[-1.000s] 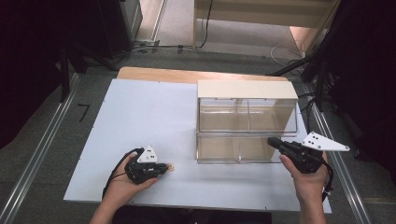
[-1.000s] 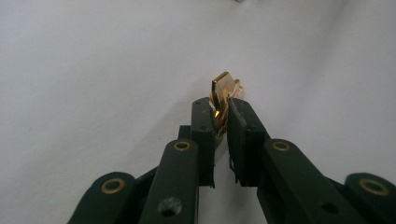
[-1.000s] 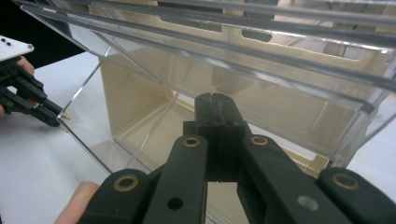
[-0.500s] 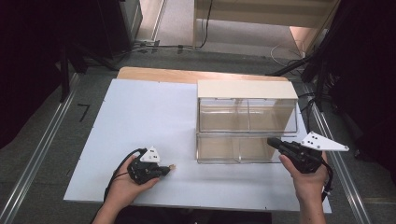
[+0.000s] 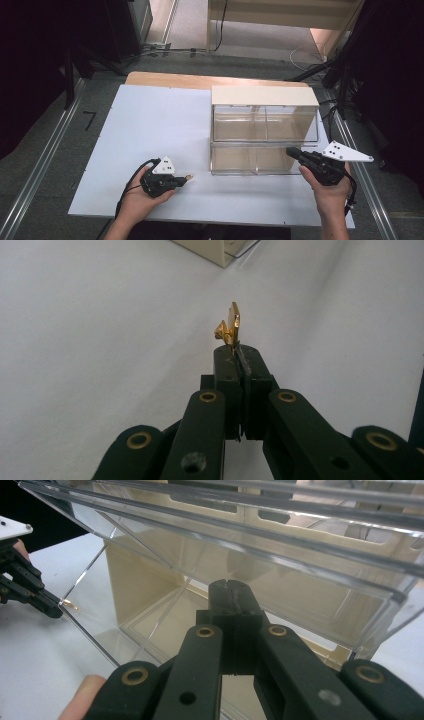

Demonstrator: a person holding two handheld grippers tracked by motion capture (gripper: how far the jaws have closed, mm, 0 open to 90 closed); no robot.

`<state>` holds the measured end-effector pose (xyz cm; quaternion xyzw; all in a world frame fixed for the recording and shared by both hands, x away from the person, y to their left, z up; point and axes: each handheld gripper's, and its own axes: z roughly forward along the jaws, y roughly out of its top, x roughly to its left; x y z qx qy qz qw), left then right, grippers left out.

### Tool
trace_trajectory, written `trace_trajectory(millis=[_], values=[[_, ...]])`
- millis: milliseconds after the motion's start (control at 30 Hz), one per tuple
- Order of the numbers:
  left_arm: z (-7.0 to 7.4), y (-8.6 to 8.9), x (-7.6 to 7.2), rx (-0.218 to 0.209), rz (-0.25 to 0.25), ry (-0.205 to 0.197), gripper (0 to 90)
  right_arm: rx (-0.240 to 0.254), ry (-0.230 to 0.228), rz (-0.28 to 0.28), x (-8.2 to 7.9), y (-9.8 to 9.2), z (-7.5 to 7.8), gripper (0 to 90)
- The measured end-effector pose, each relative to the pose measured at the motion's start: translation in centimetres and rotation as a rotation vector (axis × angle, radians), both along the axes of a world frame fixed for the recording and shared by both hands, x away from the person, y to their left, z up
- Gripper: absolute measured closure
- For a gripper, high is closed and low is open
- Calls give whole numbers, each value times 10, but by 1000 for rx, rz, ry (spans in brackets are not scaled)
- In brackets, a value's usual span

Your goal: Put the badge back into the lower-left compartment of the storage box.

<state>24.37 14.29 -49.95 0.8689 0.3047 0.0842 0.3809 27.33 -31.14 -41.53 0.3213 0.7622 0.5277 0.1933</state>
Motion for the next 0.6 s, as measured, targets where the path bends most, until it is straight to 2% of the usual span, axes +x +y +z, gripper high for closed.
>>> trace_trajectory(millis=[133, 300, 600], values=[[4, 1, -1, -17, 6, -10, 885, -1, 0, -1, 0, 0, 0, 884], [12, 0, -3, -65, 12, -36, 885, -2, 0, -2, 0, 0, 0, 884], [22, -1, -5, -110, 13, -75, 885, -1, -1, 0, 0, 0, 0, 884]])
